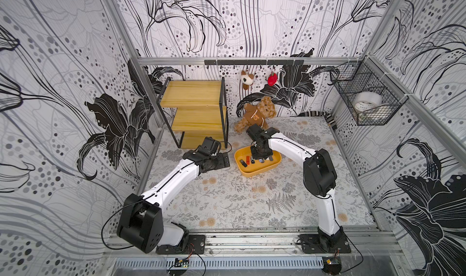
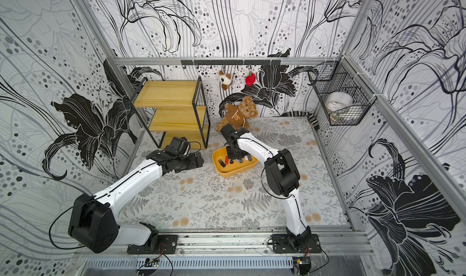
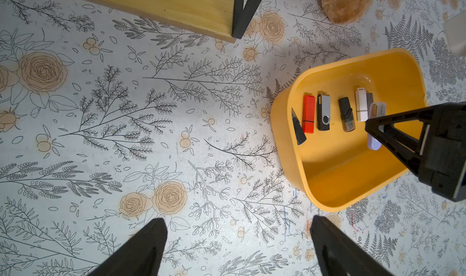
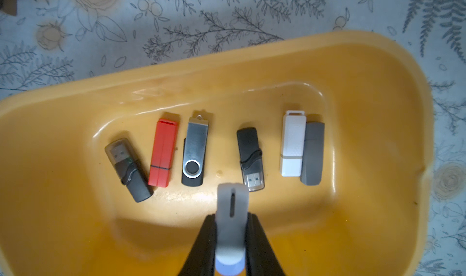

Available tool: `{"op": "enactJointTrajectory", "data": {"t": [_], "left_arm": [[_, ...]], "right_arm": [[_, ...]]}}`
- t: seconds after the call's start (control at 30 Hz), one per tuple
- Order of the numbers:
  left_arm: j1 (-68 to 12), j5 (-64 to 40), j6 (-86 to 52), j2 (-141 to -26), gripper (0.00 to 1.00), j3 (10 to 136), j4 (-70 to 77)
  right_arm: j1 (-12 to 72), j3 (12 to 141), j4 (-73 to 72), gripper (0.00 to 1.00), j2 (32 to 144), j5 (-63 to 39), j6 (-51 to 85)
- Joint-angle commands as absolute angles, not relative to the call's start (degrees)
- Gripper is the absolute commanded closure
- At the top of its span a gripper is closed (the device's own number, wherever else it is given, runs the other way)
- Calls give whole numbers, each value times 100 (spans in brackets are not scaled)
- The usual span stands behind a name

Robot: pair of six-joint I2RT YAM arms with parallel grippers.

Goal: Put the usb flash drive into the storage box
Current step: Place the USB flash in the storage box.

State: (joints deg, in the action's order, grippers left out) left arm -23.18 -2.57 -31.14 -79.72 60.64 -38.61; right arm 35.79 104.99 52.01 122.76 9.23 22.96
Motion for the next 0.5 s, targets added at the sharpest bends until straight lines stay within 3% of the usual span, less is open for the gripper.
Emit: {"op": "enactJointTrajectory", "data": {"t": [0.0,0.47], "left_arm": [[-2288,-263,-3108,-7889,6,6021,-3779],[-2286,-250,-3147,-7877,5,5962,-3762]], "right_arm": [[3566,10441,5189,100,12434,981,2197],[3561,10529,5079,100,12859,778,2188]]}}
